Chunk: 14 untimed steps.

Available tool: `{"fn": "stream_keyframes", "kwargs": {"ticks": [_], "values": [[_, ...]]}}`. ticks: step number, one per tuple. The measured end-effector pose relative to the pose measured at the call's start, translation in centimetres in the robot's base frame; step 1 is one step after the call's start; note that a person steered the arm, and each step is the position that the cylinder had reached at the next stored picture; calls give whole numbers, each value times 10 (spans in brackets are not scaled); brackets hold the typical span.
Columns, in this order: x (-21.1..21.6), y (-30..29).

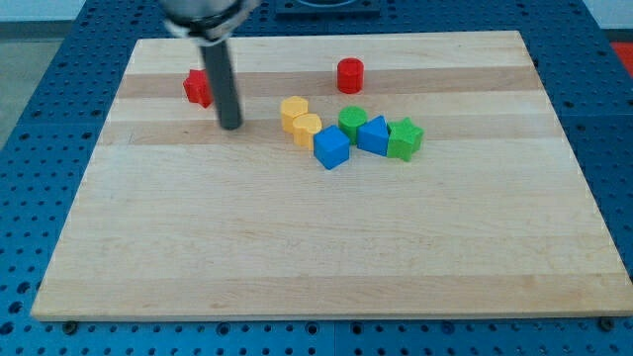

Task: Slide the red star closer to the green circle

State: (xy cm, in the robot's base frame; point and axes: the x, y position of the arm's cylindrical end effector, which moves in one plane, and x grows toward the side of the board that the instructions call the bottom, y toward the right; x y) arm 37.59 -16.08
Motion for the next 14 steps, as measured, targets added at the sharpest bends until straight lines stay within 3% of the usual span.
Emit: {"fn": "stream_keyframes", "kwargs": {"ticks": [1, 2, 4, 5, 6, 7, 8, 11, 12, 13, 14], "values": [[-42, -87], [-74, -63], [-57, 107], [-58, 145], [-88, 106], [-149, 95], [-148, 156], [-48, 231], [-53, 236], [-113, 236], [-134, 205]]}}
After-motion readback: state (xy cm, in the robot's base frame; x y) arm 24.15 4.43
